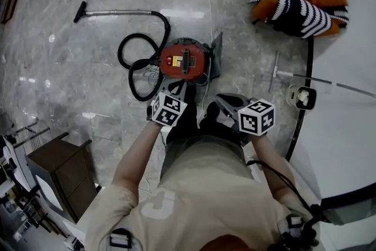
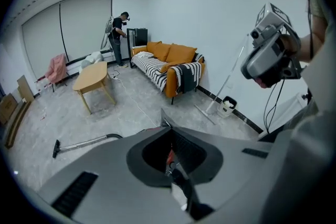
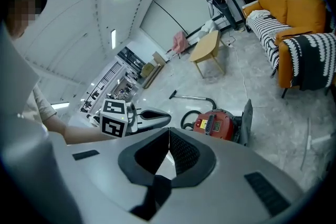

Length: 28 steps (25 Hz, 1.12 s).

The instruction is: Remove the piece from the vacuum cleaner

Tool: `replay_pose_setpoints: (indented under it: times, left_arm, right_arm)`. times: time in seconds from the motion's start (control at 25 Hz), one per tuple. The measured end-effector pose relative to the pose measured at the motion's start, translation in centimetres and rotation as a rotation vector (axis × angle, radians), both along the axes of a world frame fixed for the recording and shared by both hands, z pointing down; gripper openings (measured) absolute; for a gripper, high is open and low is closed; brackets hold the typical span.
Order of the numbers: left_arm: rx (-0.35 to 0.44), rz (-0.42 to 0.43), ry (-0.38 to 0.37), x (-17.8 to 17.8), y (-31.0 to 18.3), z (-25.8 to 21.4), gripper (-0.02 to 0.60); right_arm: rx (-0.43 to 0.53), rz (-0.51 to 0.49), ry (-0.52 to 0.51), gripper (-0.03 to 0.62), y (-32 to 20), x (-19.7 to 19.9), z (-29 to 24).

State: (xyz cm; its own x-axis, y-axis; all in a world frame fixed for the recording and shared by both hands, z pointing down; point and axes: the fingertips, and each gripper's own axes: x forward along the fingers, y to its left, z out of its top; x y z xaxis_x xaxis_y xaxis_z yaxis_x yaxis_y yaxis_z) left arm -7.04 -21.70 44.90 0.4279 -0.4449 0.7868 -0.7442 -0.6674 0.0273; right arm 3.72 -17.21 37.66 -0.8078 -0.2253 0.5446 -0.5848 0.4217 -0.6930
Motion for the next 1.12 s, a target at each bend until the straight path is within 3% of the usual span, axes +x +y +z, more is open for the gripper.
replay_pose_setpoints:
  times: [0.28, 0.44, 0.76, 1.12]
  left_arm:
    - [-0.017, 0.116, -0.079, -1.3, -3.6, 6.2, 0.005]
    - [-0.037, 0.142, -0.084, -2.0, -4.5, 8.9, 0.005]
    - [-0.086, 0.135, -0.064, -1.9, -4.4, 14.9, 0.005]
    - [-0.078, 0.091, -0.055, -1.8, -6.2, 19.0, 0.005]
  right_arm:
    - [-0.077, 0.033, 0.091, 0.003, -3.7, -1.3, 6.1]
    - [-0.101, 0.053, 0.137, 0.003, -6.0, -1.6, 10.3]
    - [-0.161, 0.069, 0.184, 0.003, -8.8, -2.4, 17.3]
    - [-0.157, 0.051, 0.254, 0.003, -9.6, -2.0, 22.6]
